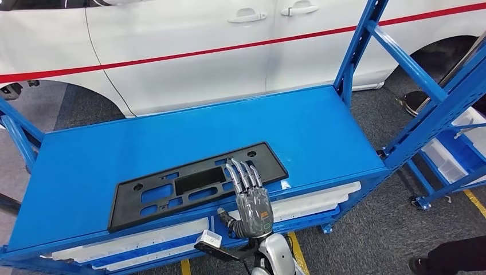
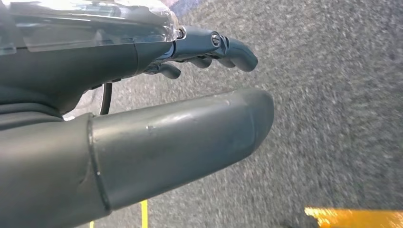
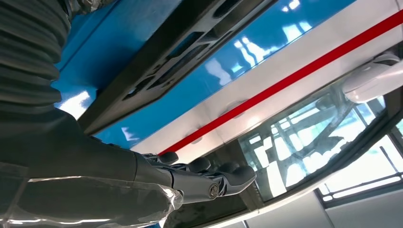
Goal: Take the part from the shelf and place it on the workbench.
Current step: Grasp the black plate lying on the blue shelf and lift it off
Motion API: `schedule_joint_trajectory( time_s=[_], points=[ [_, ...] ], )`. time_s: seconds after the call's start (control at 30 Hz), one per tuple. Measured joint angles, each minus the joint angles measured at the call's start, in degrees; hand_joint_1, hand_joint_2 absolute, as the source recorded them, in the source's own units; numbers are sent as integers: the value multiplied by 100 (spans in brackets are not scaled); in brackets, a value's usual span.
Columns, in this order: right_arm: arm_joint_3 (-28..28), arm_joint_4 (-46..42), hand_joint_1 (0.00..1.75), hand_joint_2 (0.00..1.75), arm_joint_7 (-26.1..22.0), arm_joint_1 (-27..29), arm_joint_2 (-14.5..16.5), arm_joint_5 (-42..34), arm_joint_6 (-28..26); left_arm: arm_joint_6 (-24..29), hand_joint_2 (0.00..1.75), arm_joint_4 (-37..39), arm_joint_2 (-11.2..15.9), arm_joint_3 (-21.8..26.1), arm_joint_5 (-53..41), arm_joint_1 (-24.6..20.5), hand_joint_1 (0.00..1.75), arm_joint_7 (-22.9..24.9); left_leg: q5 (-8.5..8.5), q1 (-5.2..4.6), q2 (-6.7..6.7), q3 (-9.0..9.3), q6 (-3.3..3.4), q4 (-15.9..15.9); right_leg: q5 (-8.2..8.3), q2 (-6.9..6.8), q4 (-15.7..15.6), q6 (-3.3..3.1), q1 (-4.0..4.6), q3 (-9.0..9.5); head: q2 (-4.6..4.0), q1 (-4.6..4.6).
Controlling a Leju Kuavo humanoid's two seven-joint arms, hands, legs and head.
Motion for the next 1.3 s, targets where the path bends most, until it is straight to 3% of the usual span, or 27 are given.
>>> schedule_joint_trajectory(
  time_s=[0.07,0.1,0.2,0.23,0.27,0.3,0.37,0.4,0.43,0.53,0.6,0.7,0.73,0.77,0.8,0.9,0.97,1.03,1.1,1.13,1.23,1.27,1.3],
  points=[
    [-20,-2,0,175,-90,2,4,-24,0,3,0,1,3,1,-8,1,0,1,22,35,9,23,56,-76,-64,3,64,70,0,-15,-1,2],
    [-30,-3,0,175,-123,2,5,-23,0,4,0,1,2,1,-11,1,0,0,40,55,16,35,90,-112,-173,5,227,104,-3,-90,-1,3],
    [-62,10,0,175,-170,20,5,0,0,4,0,1,2,1,-19,0,0,0,55,66,26,29,137,-132,-649,7,1253,174,-42,-615,-1,4],
    [-75,21,0,175,-172,31,5,8,0,3,0,2,2,1,-21,2,0,2,54,66,25,27,137,-128,-695,7,1505,189,-58,-758,-2,5],
    [-88,33,0,175,-172,40,5,13,0,2,0,2,2,1,-22,3,0,4,50,67,23,29,134,-122,-622,7,1555,200,-74,-808,-2,4],
    [-98,43,0,175,-172,46,5,14,0,0,0,2,1,0,-23,2,0,5,43,70,19,34,128,-112,-449,6,1380,205,-89,-749,-2,4],
    [-111,52,0,175,-172,48,5,19,0,-4,0,2,-4,0,-25,0,0,5,18,70,8,43,94,-81,-30,5,623,192,-107,-421,-1,4],
    [-115,55,0,175,-172,49,9,21,0,-5,0,2,-6,0,-25,-1,0,5,5,62,3,37,67,-59,91,6,316,176,-99,-293,-1,4],
    [-120,57,0,175,-172,51,13,23,0,-5,0,2,-7,1,-25,-1,0,5,-3,53,1,28,34,-44,146,10,126,157,-86,-221,0,3],
    [-133,61,0,175,-172,58,28,25,0,-5,0,2,-8,1,-25,-3,0,5,-2,59,2,12,-74,-45,170,23,51,65,-65,-229,-1,3],
    [-136,60,0,175,-172,55,37,27,0,-5,0,2,-10,0,-25,-5,0,5,-139,77,5,-60,-128,129,204,14,7,-16,-83,-217,-1,3],
    [-144,66,0,175,-171,52,42,30,0,-5,0,2,-10,0,-26,-1,0,6,-676,81,6,-519,-178,1153,217,-1,1,-70,-74,-234,-1,0],
    [-148,74,0,175,-165,53,43,38,0,-5,0,2,-10,1,-28,4,0,7,-778,81,6,-662,-186,1467,216,-2,10,-74,-64,-242,-1,0],
    [-151,87,0,175,-156,53,43,54,0,-6,0,3,-11,1,-34,9,0,9,-766,81,6,-715,-184,1589,214,-2,19,-77,-55,-246,-1,0],
    [-154,103,0,175,-135,52,43,79,0,-6,0,3,-11,1,-42,12,0,11,-642,80,6,-654,-173,1475,212,0,26,-78,-48,-245,-1,0],
    [-154,149,0,175,-1,35,43,177,0,-6,0,4,-11,0,-61,-3,0,17,-137,59,5,-105,-97,356,198,7,52,-56,-31,-236,-1,2],
    [-145,183,0,175,104,11,41,232,0,-8,0,4,-12,-1,-71,-20,0,19,-71,25,1,60,-48,-12,201,7,63,-6,-19,-254,-1,3],
    [-126,233,0,175,212,-20,38,277,0,-9,0,5,-15,-1,-86,-25,0,22,-48,20,-4,60,0,-43,216,8,55,56,-12,-267,0,2],
    [-102,303,0,175,320,-59,30,311,0,-11,0,6,-22,-2,-106,-29,0,31,-2,47,5,66,76,-94,106,10,184,111,-13,-319,-2,2],
    [-89,354,0,175,356,-86,25,314,0,-15,0,7,-27,-3,-116,-34,0,37,19,62,13,67,112,-117,-35,11,397,136,-16,-412,-2,3],
    [-56,553,0,175,465,-150,11,323,0,-29,0,7,-33,-9,-137,-40,0,59,31,61,24,41,147,-110,-526,10,1435,187,-55,-891,-1,3],
    [-45,608,0,175,512,-155,3,338,0,-32,0,7,-35,-15,-148,-39,0,66,29,60,23,35,146,-102,-547,10,1618,199,-67,-981,-1,3],
    [-33,651,0,175,554,-161,-5,359,0,-33,0,7,-38,-24,-160,-39,0,69,25,61,20,33,142,-90,-453,9,1586,205,-79,-970,-2,4]
  ],
)
